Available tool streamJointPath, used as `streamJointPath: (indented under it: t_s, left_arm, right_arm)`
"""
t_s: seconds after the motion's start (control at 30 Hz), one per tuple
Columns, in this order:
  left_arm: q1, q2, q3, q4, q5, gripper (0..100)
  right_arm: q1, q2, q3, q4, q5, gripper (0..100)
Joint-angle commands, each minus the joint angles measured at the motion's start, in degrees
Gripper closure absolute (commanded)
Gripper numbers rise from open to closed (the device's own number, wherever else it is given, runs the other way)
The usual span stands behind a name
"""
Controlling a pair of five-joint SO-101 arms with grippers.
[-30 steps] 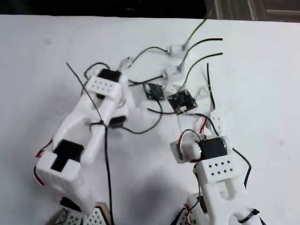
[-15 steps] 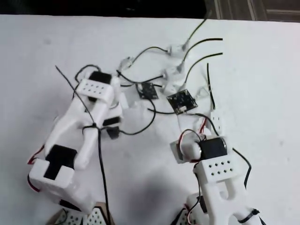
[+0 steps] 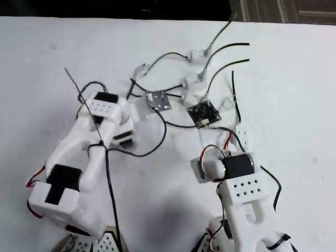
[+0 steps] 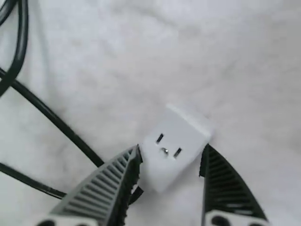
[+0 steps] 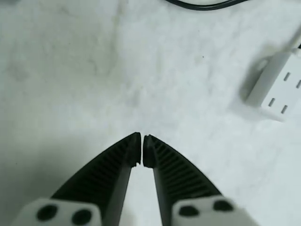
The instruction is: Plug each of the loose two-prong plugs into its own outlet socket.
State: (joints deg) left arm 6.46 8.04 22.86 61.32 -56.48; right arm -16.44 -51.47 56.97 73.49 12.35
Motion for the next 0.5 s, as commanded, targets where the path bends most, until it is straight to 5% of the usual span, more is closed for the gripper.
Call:
streamJointPath:
  t_s: [0.0, 0.47]
  left_arm:
    - [-0.75, -1.01, 0.18, -1.67, 0.44, 75]
    - [0.31, 3.03, -1.05, -4.13, 3.96, 77]
  right_arm:
    - [0.40, -0.66, -0.35, -0.75, 0.62, 98.0]
    - [0.40, -0.66, -0.35, -0.75, 0.62, 98.0]
